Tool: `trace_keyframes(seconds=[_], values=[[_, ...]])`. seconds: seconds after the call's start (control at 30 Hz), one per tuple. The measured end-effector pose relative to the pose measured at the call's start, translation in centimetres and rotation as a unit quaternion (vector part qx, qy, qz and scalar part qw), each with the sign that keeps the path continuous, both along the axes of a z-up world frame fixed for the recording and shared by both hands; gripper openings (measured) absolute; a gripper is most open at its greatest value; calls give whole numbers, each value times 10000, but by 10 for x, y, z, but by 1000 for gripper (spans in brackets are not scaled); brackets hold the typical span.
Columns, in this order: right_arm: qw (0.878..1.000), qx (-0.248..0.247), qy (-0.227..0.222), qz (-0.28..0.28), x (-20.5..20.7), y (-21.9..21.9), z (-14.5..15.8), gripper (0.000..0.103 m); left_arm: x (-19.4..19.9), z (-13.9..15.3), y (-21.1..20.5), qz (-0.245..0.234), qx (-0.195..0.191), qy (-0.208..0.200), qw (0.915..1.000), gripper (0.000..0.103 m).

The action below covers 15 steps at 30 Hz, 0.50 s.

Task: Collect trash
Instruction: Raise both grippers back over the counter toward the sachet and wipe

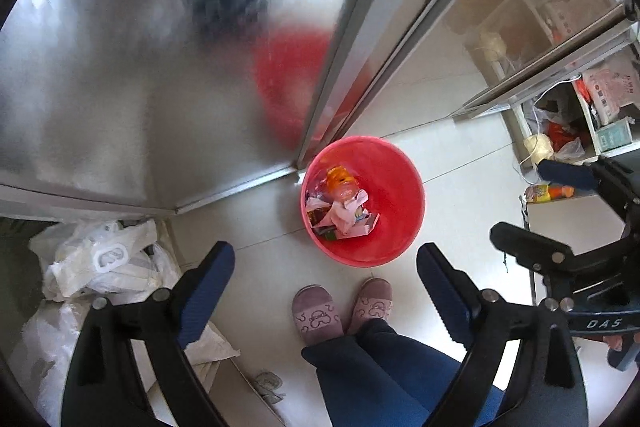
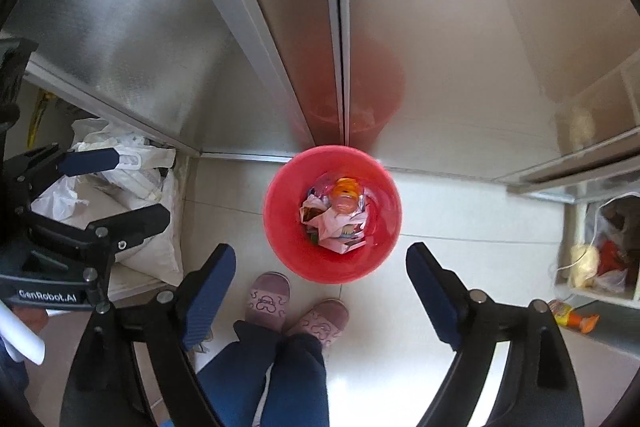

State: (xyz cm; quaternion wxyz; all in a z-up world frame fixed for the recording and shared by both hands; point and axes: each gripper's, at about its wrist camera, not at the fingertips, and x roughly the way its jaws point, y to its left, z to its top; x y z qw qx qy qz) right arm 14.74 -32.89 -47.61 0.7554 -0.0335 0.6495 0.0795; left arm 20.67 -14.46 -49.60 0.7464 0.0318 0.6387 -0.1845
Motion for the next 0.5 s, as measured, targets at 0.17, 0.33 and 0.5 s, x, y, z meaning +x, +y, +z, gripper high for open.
trace_keyframes(seconds=[0.17,0.33,0.5], values=[[9999,-47,-122,-1,-1,-1,54,92,-1,54,2,40,-75,-84,9999,91],[9990,20,-426,-105,-7,0,120,102,-5,121,5,93,-174,-220,9996,91],[9982,-80,-562,-200,-10,1,180,102,-13,186,7,189,-183,-346,9991,91]])
